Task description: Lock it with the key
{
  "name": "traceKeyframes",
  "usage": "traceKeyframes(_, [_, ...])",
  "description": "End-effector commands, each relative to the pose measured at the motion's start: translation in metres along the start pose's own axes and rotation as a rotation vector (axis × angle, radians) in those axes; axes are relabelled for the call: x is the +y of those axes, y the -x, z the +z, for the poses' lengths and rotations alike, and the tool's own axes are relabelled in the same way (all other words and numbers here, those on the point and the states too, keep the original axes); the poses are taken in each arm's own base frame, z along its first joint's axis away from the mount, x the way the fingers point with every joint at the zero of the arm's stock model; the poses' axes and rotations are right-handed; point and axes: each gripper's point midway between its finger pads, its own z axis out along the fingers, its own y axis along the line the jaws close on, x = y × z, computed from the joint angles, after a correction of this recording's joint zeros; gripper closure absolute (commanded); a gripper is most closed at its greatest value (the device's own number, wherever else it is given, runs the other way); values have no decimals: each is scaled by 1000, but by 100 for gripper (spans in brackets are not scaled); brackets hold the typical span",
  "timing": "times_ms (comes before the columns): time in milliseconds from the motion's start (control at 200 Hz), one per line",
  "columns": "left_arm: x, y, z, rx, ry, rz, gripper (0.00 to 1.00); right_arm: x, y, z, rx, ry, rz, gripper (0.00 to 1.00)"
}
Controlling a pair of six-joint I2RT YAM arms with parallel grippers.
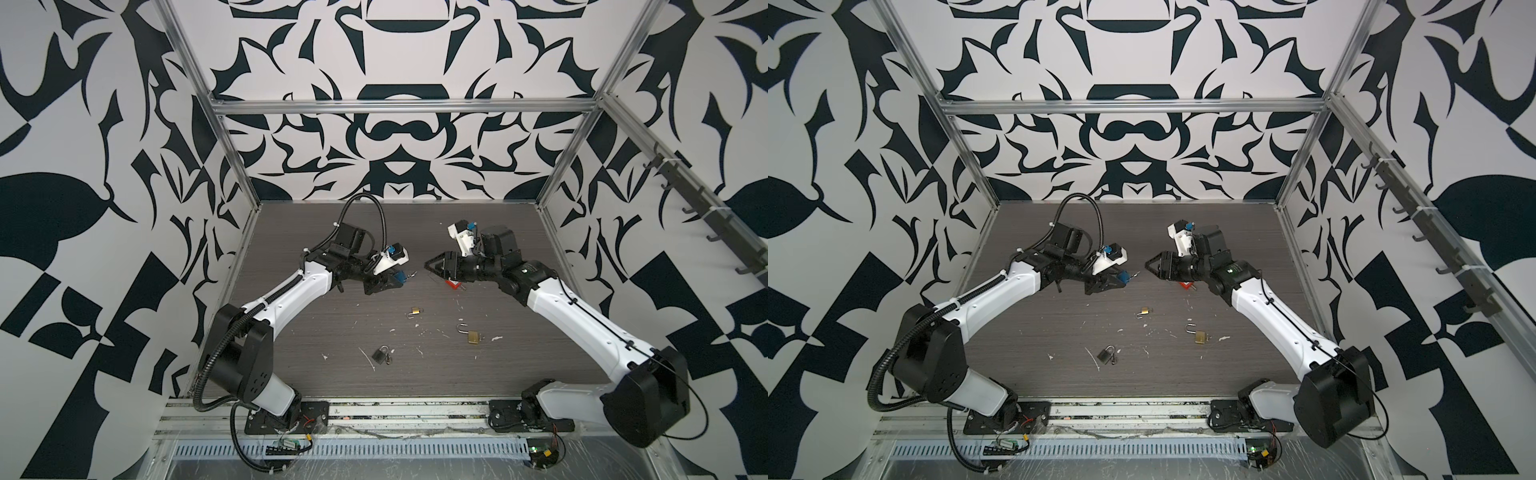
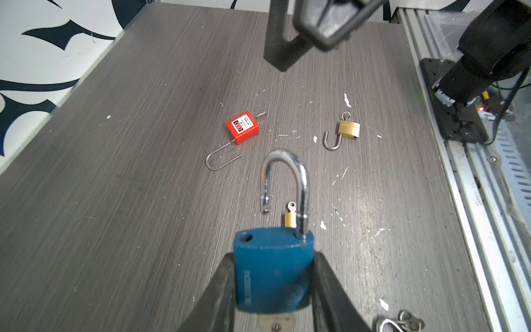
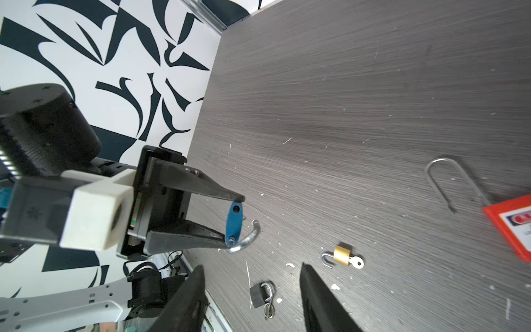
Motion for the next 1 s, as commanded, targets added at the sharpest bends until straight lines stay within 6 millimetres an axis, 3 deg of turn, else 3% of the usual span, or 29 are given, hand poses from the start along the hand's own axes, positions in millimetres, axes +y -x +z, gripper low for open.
traceKeyframes(0, [-3, -4, 0, 44, 28, 60, 100, 9, -4, 12, 53, 84, 75, 50])
traceKeyframes(170, [-3, -6, 1, 70, 44, 71, 100, 5, -14, 28, 108, 108, 120, 54])
traceKeyframes(535, [-3, -3, 7, 66, 28, 50, 100, 2, -24, 42, 136, 113, 137, 63])
traceKeyframes(1000, [-6, -2, 12, 71, 39, 66, 100, 1, -27, 50, 152, 130, 108, 91])
